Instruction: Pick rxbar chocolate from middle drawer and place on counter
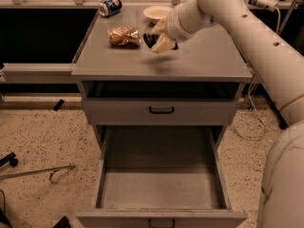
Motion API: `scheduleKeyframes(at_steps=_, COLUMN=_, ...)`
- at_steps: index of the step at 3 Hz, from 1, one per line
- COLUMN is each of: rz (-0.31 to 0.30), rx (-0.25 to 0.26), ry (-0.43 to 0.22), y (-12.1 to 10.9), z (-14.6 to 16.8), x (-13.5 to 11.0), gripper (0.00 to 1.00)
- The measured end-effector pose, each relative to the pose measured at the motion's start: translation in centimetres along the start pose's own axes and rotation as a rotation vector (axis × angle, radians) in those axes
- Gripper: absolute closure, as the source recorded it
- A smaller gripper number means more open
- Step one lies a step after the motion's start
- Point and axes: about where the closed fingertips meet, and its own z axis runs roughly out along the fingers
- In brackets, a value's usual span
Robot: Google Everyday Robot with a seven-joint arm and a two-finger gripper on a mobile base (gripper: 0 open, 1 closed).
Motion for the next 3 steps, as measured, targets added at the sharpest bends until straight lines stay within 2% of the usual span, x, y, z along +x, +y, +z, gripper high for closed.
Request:
scheduleKeyframes(at_steps=1, rz=0.056, rx=-0.007, ry=0.016, y=1.3, z=0.2, x=2.4, gripper=1.00)
scheduleKeyframes(at_steps=2, rz=0.082, rx=-0.037, ry=0.018, y=2.6, z=0.9, x=3.6, gripper=1.00)
scheduleKeyframes(at_steps=3, rz=0.083, rx=-0.037, ry=0.018, y=2.6, z=1.0, x=3.6, gripper=0.82)
